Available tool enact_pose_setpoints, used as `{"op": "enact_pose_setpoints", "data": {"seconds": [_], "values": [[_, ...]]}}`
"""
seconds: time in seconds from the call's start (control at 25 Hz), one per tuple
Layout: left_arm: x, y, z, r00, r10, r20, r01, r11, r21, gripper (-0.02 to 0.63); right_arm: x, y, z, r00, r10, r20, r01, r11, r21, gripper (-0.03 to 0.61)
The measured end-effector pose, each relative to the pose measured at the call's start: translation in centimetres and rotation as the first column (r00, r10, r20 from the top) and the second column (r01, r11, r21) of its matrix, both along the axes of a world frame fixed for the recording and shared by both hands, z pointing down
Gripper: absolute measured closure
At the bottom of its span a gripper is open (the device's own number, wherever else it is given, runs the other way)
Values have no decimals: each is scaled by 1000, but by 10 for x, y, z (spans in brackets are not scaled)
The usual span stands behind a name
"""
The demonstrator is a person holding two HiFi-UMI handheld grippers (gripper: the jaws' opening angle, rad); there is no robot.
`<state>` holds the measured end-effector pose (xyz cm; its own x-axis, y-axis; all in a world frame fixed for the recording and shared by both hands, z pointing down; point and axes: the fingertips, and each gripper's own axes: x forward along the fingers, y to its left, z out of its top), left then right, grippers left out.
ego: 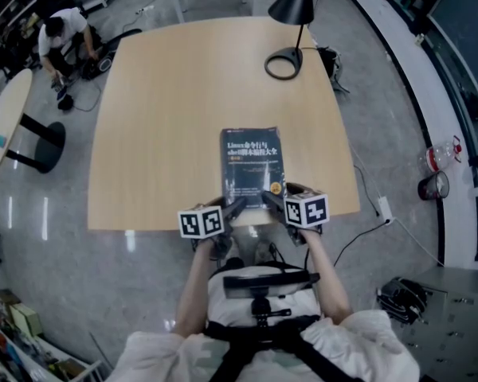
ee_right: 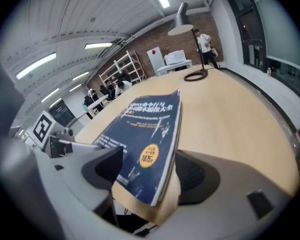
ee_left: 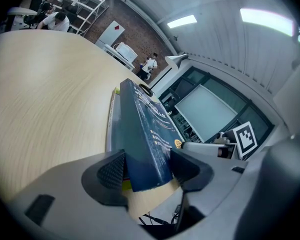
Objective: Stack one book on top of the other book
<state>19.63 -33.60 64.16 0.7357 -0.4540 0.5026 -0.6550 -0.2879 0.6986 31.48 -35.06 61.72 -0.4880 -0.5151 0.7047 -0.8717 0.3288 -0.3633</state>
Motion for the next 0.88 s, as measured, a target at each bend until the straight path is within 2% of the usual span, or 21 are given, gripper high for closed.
{"op": "enact_pose_setpoints", "data": {"seconds": [0.16,0.2,0.24,0.4,0.44,0.68,0.88], "values": [[-2,-2,-1,1000,-5,-1,5,1000,2,353,-4,-20,-50,985,15,171,-31,995,92,253],[-1,-2,-1,1000,-5,-2,5,1000,3,353,-5,-23,-61,982,14,189,-39,991,128,290],[-1,-1,-1,1000,-5,-3,5,1000,4,353,-4,-26,-69,983,16,185,-47,985,167,312],[0,1,0,1000,-4,-4,4,1000,1,353,-2,-34,-90,994,81,71,-98,951,293,503],[0,1,0,1000,-5,-4,5,1000,1,353,-5,-35,-89,995,88,54,-101,950,295,581],[2,0,1,1000,-4,16,4,1000,2,353,-38,-29,-35,1000,10,20,-12,991,135,581],[1,0,1,997,4,74,-5,1000,8,345,-48,-24,-13,997,-44,-63,51,993,108,581]]}}
